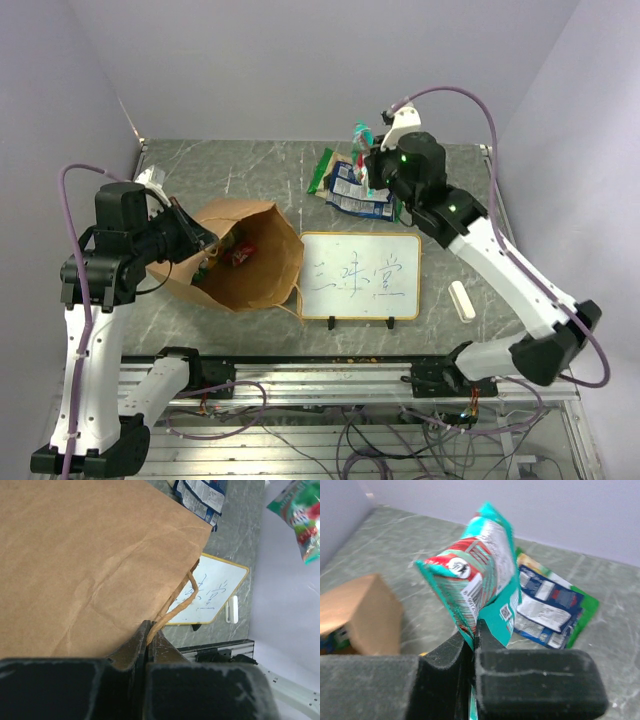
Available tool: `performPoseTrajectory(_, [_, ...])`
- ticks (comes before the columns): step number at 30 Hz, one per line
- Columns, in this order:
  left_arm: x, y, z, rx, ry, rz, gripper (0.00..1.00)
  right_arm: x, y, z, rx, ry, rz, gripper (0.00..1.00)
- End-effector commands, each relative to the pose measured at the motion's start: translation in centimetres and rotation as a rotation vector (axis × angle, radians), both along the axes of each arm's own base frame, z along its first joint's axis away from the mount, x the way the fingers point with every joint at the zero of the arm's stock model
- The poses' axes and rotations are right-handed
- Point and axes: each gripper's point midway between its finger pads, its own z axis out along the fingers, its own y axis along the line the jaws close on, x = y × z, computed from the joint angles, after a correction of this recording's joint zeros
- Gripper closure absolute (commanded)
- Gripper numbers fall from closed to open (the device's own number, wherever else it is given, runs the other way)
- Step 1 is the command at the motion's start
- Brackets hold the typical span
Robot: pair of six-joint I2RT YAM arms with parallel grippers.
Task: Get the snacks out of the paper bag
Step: Take out the snack from the paper bag, then place the snack at the center of the board.
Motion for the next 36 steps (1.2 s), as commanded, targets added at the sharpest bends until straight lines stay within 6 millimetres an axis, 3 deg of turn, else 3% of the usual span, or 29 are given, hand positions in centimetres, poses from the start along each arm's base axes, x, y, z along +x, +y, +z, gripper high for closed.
performPoseTrajectory(1, [0.3, -0.4, 1.2, 0.023, -0.075, -0.074, 0.93, 5.5, -1.7, -1.3, 0.101, 0.041, -0.118, 1.00])
performPoseTrajectory(4, [0.3, -0.4, 1.8, 0.061, -0.093, -0.117, 0.93, 9.0, -3.9, -4.0, 0.105, 0.140, -0.246, 1.00])
performPoseTrajectory(8, [0.2, 0.4, 1.4, 0.105, -0.095, -0.089, 0.93, 12.1, -4.6, -6.6, 0.036, 0.205, -0.310, 1.00])
performPoseTrajectory(12, [0.3, 0.5, 1.1, 0.077, -0.088, -0.055, 0.93, 13.1, -7.2, -9.8, -0.058, 0.262, -0.494, 1.00])
performPoseTrajectory(15, [0.3, 0.6, 1.0, 0.071, -0.082, -0.037, 0.93, 13.8, -9.0, -11.0, -0.155, 0.282, -0.618, 1.00])
performPoseTrajectory(20, [0.5, 1.4, 0.7, 0.090, -0.053, 0.015, 0.93, 14.4, -7.7, -14.7, -0.198, 0.362, -0.626, 1.00])
performPoseTrajectory(22, [0.6, 1.2, 0.7, 0.081, -0.048, 0.015, 0.93, 14.5, -6.1, -16.3, -0.217, 0.388, -0.649, 1.00])
performPoseTrajectory(26, [0.6, 1.4, 0.6, 0.078, -0.041, 0.035, 0.93, 15.1, -5.8, -19.2, -0.266, 0.439, -0.780, 1.00])
performPoseTrajectory(32, [0.7, 1.2, 0.5, 0.070, -0.029, 0.022, 0.93, 16.5, -3.5, -22.0, -0.251, 0.430, -0.739, 1.00])
performPoseTrajectory(36, [0.7, 0.8, 0.4, 0.048, -0.033, 0.012, 0.93, 18.3, -2.4, -22.8, -0.215, 0.411, -0.723, 0.99])
